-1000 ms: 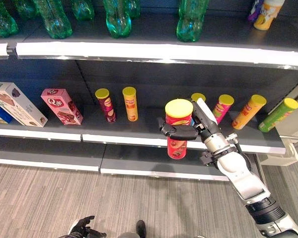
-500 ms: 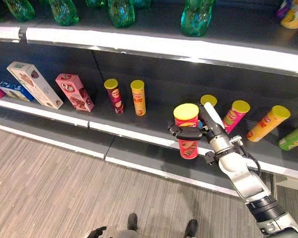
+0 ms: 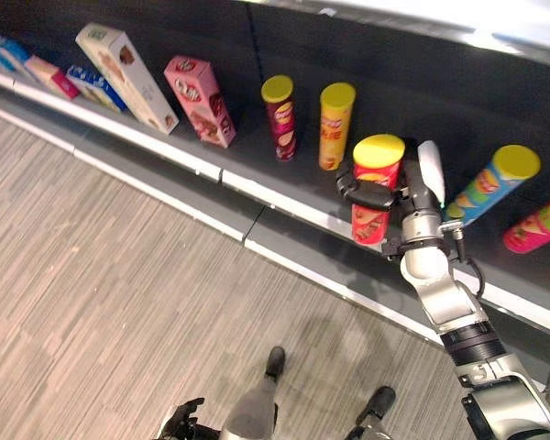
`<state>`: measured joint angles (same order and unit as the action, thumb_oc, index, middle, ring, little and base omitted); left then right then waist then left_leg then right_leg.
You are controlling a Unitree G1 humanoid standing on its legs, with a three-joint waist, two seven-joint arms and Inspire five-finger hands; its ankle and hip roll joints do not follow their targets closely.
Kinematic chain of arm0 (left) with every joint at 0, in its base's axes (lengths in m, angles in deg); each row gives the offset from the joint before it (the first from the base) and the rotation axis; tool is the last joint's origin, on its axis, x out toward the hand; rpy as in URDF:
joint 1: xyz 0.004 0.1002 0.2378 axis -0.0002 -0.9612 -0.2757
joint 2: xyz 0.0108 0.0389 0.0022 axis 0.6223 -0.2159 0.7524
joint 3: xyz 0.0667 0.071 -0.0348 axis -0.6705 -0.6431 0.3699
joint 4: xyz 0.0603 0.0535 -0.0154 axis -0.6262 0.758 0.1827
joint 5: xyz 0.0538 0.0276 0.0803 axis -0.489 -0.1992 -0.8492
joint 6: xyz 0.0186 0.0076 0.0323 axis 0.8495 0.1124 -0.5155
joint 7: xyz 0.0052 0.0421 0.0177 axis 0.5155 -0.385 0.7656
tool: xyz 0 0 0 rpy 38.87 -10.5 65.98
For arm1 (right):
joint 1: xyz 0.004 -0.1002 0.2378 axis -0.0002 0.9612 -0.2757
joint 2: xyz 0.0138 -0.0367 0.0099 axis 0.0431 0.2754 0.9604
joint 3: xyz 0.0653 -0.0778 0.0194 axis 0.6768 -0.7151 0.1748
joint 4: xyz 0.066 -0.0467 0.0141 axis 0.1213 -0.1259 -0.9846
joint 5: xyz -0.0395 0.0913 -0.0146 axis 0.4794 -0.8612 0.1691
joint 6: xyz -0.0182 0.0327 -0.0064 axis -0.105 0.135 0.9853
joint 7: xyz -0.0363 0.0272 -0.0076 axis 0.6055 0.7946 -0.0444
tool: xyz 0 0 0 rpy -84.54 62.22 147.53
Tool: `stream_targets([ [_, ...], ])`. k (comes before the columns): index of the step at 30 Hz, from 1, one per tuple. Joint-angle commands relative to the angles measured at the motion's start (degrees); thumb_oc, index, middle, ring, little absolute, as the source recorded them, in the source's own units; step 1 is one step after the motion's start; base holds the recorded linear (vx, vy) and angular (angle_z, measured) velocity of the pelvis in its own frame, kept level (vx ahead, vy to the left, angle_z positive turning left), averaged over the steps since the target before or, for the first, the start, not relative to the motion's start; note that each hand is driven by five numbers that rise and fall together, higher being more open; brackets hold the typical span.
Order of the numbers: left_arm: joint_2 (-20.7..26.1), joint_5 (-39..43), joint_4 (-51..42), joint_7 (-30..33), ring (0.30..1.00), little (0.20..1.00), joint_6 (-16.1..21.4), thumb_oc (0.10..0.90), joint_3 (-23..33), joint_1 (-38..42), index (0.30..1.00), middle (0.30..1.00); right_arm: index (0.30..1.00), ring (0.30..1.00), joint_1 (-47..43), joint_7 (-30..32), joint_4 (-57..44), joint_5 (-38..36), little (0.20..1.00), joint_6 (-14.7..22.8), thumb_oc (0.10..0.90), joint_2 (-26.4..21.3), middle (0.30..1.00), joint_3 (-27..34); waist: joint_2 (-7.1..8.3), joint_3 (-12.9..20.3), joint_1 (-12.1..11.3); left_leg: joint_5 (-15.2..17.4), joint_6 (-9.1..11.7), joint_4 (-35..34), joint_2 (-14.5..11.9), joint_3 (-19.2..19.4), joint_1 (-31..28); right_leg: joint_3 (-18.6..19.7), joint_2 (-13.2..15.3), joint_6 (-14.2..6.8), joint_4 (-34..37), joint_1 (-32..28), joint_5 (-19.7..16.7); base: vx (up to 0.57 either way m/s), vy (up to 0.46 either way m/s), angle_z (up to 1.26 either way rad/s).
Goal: Put the goods on the table back onto the shelves and tidy them up.
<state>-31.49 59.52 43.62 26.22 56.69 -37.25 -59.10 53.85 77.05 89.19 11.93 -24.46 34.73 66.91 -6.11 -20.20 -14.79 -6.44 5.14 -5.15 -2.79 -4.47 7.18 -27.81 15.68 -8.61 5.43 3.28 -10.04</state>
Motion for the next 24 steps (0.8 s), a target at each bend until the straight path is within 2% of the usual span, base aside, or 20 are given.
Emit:
stream_targets([
  [1, 4.8, 1.5, 0.4, 2.3, 0.900, 0.900, 2.1, 0.800, -4.0, 1.9, 0.900, 0.900, 0.300, 0.300, -10.2, 9.1, -2.1, 2.1, 0.300, 3.5, 0.400, -2.3, 0.300, 3.4, 0.61, 3.4, -0.1, 3.6, -0.2, 1.4, 0.0, 0.0, 2.1, 0.1, 5.8, -4.3, -5.8, 0.1, 3.3, -0.05, 0.003, 0.33],
  [7, 5.0, 1.6, -1.3, 3.3, 0.900, 0.900, 3.2, 0.800, -7.2, 4.2, 0.900, 0.900, 0.300, 0.300, -15.1, 17.7, 3.2, 3.5, 0.300, 2.6, 0.400, -6.6, 0.300, 7.2, -1.99, 0.7, -1.3, 2.2, 0.0, 1.6, 0.9, -2.3, 6.3, -1.2, 6.5, -4.3, -7.4, 2.6, 4.1, -0.04, -0.002, 0.18],
  [12, 5.3, 1.3, -2.4, 4.2, 0.900, 0.900, 4.0, 0.800, -9.1, 5.4, 0.900, 0.900, 0.300, 0.300, -18.5, 22.3, 5.3, 3.7, 0.300, 2.7, 0.400, -8.1, 0.300, 7.8, -3.89, -0.7, -1.7, 3.1, 0.1, 2.2, 1.2, -3.4, 7.8, -0.8, 6.7, -4.9, -8.4, 3.5, 5.8, 0.02, -0.025, 0.17],
  [20, 5.3, 1.5, -3.3, 5.3, 0.900, 0.900, 4.5, 0.800, -10.8, 6.8, 0.900, 0.900, 0.300, 0.300, -21.7, 28.2, 6.0, 5.2, 0.300, 1.8, 0.400, -9.7, 0.300, 9.6, -5.69, -1.9, -2.3, 2.3, -0.3, 3.5, 2.2, -3.7, 10.6, -1.1, 7.3, -4.5, -8.4, 5.7, 4.6, -0.03, 0.014, 0.01],
  [24, 5.3, 1.6, -4.2, 5.5, 0.900, 0.900, 4.9, 0.800, -11.6, 7.6, 0.900, 0.900, 0.300, 0.300, -23.0, 29.4, 6.0, 6.3, 0.300, 0.8, 0.400, -11.6, 0.300, 9.3, -6.54, -2.0, -2.3, 3.4, 0.0, 3.3, 2.5, -4.3, 10.8, -1.0, 7.1, -5.3, -7.8, 5.3, 5.5, 0.06, -0.031, 0.02],
])
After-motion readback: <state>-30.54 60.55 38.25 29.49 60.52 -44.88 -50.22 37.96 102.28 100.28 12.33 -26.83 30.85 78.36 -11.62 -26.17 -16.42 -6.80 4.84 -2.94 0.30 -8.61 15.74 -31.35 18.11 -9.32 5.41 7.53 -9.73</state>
